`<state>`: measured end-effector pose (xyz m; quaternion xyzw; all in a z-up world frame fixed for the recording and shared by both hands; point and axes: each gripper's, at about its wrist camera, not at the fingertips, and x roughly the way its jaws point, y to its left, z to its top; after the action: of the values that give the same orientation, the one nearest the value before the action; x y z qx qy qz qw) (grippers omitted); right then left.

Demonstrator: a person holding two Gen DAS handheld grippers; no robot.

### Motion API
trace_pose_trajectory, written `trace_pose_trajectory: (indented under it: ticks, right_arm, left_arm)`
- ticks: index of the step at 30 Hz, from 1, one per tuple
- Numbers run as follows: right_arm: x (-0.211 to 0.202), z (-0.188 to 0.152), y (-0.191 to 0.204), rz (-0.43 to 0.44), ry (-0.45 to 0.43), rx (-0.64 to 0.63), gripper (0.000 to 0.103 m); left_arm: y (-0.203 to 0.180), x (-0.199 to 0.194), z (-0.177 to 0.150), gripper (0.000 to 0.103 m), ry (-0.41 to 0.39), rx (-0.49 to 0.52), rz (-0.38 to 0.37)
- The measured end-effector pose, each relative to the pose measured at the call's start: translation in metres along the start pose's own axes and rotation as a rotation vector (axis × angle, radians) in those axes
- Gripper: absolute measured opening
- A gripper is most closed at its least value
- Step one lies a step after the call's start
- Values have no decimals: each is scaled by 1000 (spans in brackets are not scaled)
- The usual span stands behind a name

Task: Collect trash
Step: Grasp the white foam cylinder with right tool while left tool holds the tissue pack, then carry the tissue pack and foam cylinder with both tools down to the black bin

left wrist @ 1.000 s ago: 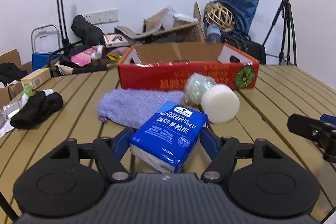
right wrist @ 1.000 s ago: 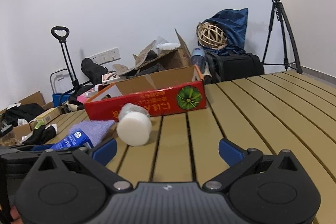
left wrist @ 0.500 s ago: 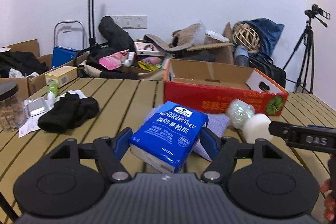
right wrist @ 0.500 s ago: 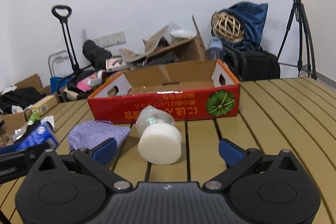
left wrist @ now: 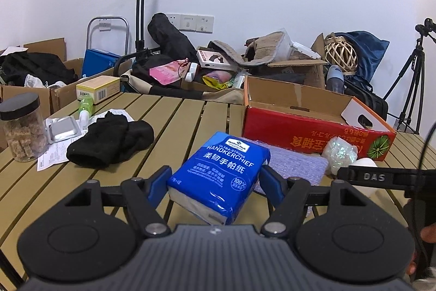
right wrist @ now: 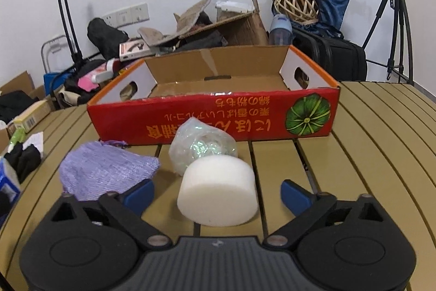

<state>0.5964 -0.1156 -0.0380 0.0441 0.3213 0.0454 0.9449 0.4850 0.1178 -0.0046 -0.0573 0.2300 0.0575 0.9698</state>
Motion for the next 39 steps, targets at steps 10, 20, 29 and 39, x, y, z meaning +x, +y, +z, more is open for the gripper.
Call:
trace_pose_trajectory:
  ticks: [10,20,29,39]
  right_arm:
    - [-4,-1,1,-26,-20,-25,56]
    - [-32,-5,-4,-28,-60,-57,55]
    - [-68,-16,-13,-15,-74,-46,55]
    - [-126,-36,-28,2,-109,-39,55]
  left_arm:
    - [-1,2,0,71,3,3,7]
    - [-8,-11,-3,71,-9,26,15]
    - [-12,-37,-4,72,-14,11,7]
    - [-19,-84,-16,71,-56,-10,-6]
